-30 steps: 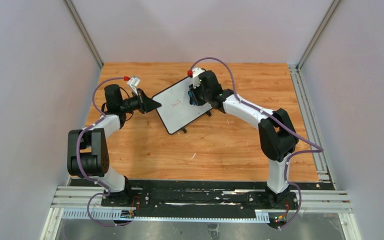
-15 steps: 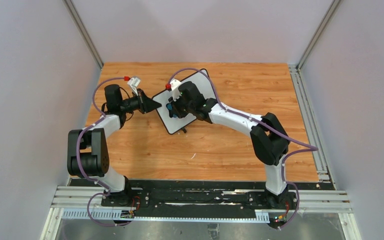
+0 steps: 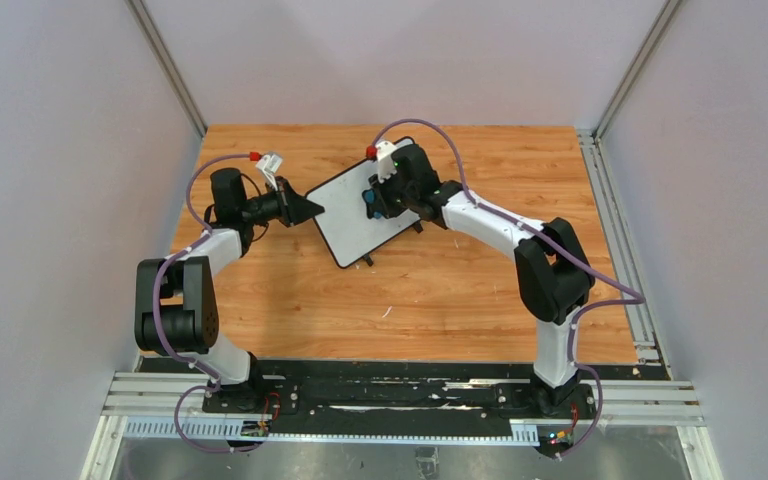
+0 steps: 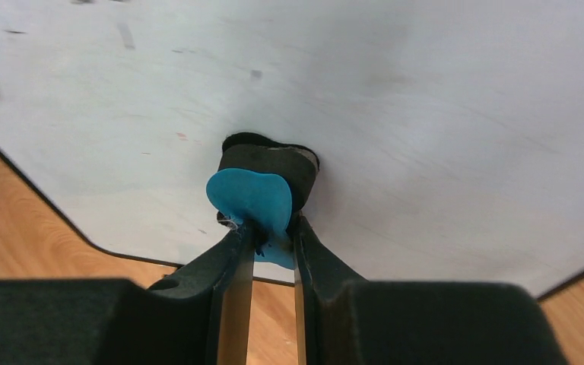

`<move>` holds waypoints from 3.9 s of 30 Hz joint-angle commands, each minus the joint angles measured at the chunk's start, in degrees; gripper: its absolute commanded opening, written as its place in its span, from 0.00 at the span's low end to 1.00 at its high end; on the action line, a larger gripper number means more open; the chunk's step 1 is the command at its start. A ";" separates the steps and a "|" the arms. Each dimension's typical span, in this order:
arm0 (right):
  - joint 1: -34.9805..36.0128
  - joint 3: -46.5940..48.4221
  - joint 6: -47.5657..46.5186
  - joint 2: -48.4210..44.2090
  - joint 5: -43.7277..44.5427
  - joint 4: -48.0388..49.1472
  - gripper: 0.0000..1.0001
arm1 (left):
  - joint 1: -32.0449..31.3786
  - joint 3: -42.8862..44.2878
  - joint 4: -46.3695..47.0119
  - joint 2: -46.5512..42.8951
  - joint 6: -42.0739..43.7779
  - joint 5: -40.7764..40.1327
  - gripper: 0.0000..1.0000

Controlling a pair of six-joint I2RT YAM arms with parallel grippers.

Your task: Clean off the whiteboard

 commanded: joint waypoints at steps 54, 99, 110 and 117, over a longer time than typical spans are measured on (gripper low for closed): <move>-7.80 0.61 -2.06 -0.73 4.67 -0.25 0.01 | -0.17 0.45 -4.62 0.79 6.40 -3.25 0.00; -23.04 -30.99 6.18 -38.24 12.19 -32.71 0.01 | -0.17 2.64 -9.50 1.77 9.22 -5.84 0.00; -23.49 -37.27 8.95 -32.81 4.58 -31.38 0.02 | -0.10 2.92 -9.73 2.55 9.66 -6.45 0.00; -23.59 -37.86 8.20 -30.70 3.62 -29.52 0.04 | -0.10 3.39 -11.27 2.49 10.66 -6.95 0.11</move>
